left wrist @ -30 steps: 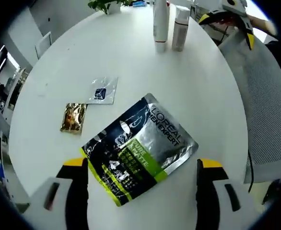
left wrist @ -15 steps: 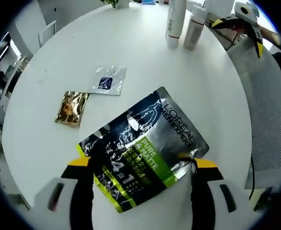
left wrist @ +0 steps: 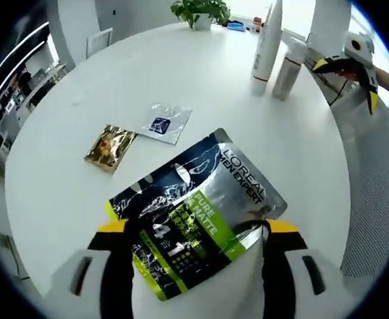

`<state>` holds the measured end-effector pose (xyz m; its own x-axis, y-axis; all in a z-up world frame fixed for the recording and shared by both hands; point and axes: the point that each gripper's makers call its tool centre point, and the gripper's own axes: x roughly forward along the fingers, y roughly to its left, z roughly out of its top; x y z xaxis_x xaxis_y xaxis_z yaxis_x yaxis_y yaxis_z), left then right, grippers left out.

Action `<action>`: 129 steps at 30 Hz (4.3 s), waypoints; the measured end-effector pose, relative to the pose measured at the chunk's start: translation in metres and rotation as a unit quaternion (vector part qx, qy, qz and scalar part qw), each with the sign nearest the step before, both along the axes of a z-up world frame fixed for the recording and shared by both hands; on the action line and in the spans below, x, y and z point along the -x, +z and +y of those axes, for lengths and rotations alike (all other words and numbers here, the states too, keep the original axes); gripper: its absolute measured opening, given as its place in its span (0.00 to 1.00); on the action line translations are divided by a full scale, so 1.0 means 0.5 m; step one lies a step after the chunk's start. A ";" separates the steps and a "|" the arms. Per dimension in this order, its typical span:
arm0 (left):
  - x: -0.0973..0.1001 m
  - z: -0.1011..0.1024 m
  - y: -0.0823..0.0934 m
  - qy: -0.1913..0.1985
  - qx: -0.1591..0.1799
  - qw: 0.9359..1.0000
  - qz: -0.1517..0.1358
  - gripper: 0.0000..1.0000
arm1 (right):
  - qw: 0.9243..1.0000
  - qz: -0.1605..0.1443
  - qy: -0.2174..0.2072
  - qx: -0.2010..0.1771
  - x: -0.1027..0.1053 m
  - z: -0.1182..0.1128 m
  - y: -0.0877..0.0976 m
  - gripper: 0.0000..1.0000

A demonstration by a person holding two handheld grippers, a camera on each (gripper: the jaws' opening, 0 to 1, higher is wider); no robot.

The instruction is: Arrange the skincare products in the storage area until every visible bottle or jar stands upright without overlapping.

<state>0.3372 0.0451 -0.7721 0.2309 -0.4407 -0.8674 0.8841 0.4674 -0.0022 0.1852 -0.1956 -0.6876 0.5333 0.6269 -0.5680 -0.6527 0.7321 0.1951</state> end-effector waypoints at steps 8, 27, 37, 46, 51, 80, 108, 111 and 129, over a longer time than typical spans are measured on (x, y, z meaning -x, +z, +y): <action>0.010 0.000 -0.001 0.082 0.008 0.997 -0.005 0.68 | 1.000 -0.003 0.001 -0.002 -0.001 0.002 0.002 0.89; 0.088 -0.045 0.003 0.290 0.036 0.956 -0.032 0.69 | 1.000 -0.015 0.005 -0.017 -0.006 0.008 0.011 0.89; 0.127 -0.039 0.001 0.293 0.012 0.956 -0.009 0.69 | 0.999 -0.024 0.009 -0.026 -0.008 0.011 0.018 0.89; 0.111 -0.023 0.027 0.209 -0.032 0.977 -0.022 0.69 | 0.999 -0.035 0.008 -0.037 -0.009 0.013 0.032 0.89; 0.096 -0.038 0.051 0.125 -0.027 0.991 -0.025 0.82 | 0.998 -0.039 0.007 -0.043 -0.010 0.015 0.036 0.89; 0.097 -0.022 -0.016 -0.097 -0.062 0.993 0.015 0.91 | 0.999 -0.026 0.001 -0.043 -0.010 0.010 0.027 0.89; 0.139 -0.061 0.012 0.010 0.031 0.999 -0.039 0.38 | 0.999 -0.026 0.000 -0.035 -0.009 0.008 0.027 0.87; 0.139 -0.058 0.015 0.039 0.039 0.997 -0.047 0.35 | 0.999 -0.025 0.000 -0.036 -0.009 0.009 0.027 0.86; 0.151 -0.074 0.139 0.230 0.171 0.952 -0.108 0.21 | 0.989 -0.034 0.012 -0.144 -0.006 0.062 0.091 0.84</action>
<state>0.2615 0.0081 -0.7029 0.6236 -0.4988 -0.6019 0.5837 0.8093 -0.0660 0.1883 -0.1646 -0.6423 0.5474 0.7700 -0.3279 -0.6874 0.6372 0.3486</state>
